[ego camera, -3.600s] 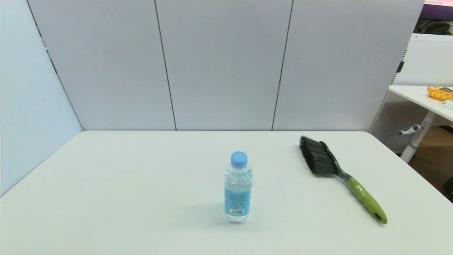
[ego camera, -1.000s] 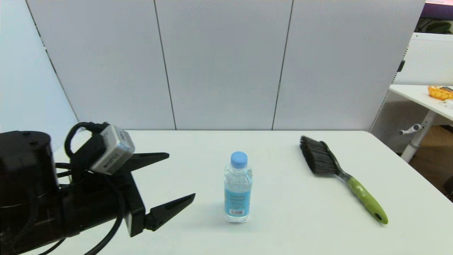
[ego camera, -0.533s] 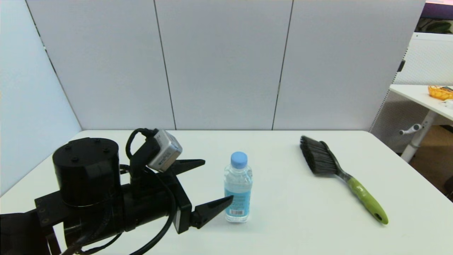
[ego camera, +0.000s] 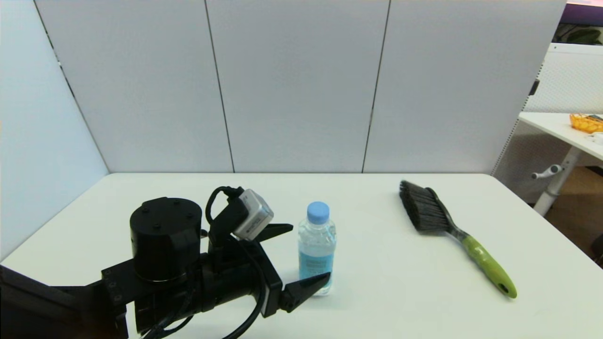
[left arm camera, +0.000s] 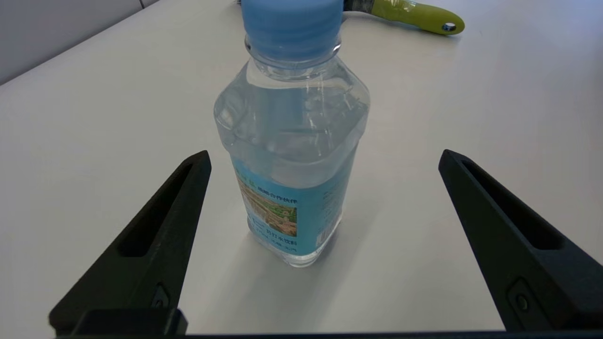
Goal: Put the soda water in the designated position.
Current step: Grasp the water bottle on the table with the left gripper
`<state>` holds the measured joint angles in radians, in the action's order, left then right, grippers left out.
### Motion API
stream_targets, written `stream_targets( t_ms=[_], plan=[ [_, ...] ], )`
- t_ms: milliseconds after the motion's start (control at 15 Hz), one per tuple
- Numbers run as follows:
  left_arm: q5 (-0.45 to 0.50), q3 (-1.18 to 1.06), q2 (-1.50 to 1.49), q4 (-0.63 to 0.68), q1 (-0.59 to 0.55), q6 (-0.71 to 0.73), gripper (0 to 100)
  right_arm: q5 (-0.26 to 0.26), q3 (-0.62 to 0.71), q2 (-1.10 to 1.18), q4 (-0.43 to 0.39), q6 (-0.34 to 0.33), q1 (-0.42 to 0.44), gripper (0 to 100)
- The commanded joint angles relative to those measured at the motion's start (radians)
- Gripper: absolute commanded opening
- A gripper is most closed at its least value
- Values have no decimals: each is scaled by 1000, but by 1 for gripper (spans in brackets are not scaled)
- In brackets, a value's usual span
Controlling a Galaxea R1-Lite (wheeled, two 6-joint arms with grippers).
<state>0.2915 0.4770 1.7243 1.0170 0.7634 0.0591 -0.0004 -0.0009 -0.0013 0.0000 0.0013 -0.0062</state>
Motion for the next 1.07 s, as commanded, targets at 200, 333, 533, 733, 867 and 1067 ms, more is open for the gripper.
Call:
stream_targets(
  t_ms=[200, 333, 533, 733, 867, 1067],
  plan=[
    [0, 46, 106, 71, 1, -15, 100, 0, -1, 1, 0, 0, 0, 100],
    [-3, 57, 126, 95, -1, -28, 100, 0, -1, 1, 0, 0, 0, 100],
    [-49, 86, 169, 137, -1, -44, 100, 0, -1, 1, 0, 0, 0, 100],
    [-51, 97, 202, 169, -1, -50, 100, 0, 1, 1, 0, -1, 0, 100],
    [-51, 97, 235, 207, -1, -59, 100, 0, 1, 1, 0, 0, 0, 100],
    [-51, 123, 268, 242, 1, -70, 100, 0, 1, 1, 0, -1, 0, 100]
  ],
)
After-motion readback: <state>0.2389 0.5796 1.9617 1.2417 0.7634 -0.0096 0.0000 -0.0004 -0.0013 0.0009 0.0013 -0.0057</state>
